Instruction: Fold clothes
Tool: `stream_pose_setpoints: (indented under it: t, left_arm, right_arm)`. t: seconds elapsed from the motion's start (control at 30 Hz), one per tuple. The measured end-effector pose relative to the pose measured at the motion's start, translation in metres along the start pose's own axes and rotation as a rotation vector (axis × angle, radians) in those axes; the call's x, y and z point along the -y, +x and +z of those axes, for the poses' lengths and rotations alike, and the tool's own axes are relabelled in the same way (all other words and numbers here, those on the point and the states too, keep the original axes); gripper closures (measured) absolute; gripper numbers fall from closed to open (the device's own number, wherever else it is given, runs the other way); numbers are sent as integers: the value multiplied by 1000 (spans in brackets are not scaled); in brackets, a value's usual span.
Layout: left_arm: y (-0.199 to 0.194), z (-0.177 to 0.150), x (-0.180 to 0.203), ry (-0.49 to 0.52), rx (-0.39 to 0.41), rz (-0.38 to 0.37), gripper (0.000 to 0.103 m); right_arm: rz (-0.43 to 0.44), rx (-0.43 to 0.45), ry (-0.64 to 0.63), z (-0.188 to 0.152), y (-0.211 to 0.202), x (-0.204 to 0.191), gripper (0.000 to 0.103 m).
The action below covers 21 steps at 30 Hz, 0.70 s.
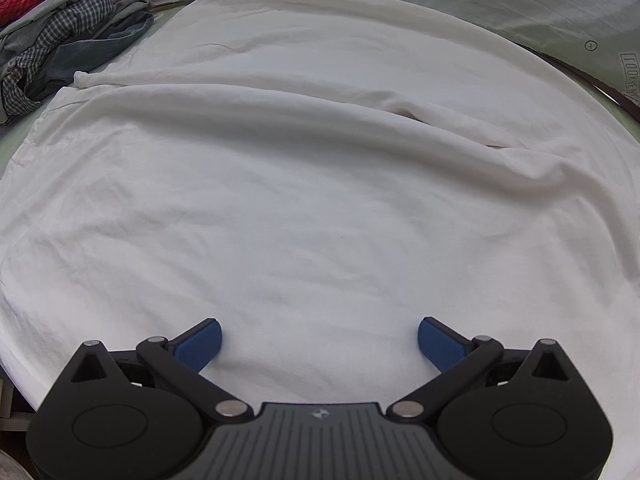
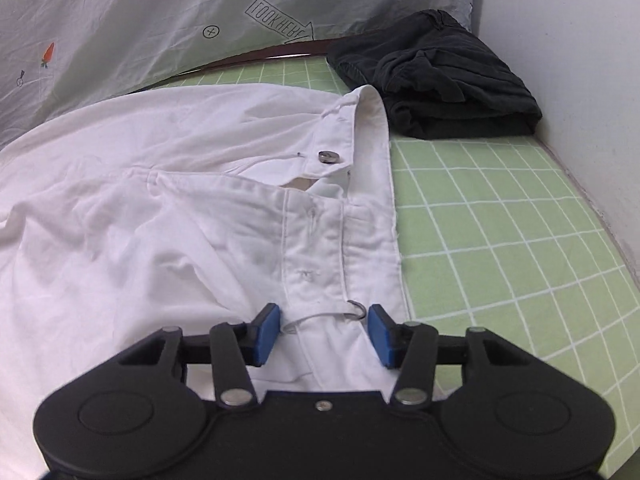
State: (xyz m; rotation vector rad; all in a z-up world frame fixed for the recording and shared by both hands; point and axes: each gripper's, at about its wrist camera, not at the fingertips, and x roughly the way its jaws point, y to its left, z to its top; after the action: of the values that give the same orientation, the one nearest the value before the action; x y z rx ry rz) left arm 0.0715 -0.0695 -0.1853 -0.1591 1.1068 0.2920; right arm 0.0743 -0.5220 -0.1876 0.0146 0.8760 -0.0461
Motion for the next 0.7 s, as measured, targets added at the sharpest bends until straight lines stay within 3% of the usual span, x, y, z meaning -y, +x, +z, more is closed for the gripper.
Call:
stream_pose_setpoints:
  t: [0.07, 0.17, 0.23, 0.3, 0.33, 0.4, 0.47, 0.6, 0.7]
  left_arm:
    - [-2, -3, 0, 7, 4, -4, 0]
    - [-4, -7, -1, 19, 19, -11, 0]
    - [-5, -9, -1, 27, 25, -15, 0]
    - [-6, -10, -2, 34, 29, -19, 0]
    - [-7, -11, -2, 37, 29, -21, 0]
    - [-7, -12, -4, 48, 27, -27, 0]
    - [-7, -13, -7, 59, 25, -34, 0]
    - [-8, -16, -9, 75, 29, -44, 0]
    - [-7, -15, -12, 77, 29, -45, 0]
  right_arm:
    - [-61, 9, 10, 1, -1, 5, 75]
    - [-65, 12, 143, 0, 0, 19, 75]
    - [-80, 21, 107, 0, -2, 13, 74]
    - [-88, 31, 94, -1, -9, 10, 63]
    - [-82, 36, 137, -2, -15, 14, 57]
    - [-38, 47, 284, -8, -28, 27, 36]
    - [27, 56, 471, -21, -40, 43, 28]
    - [113, 50, 733, -52, -54, 59, 27]
    - [147, 9, 820, -66, -56, 60, 20]
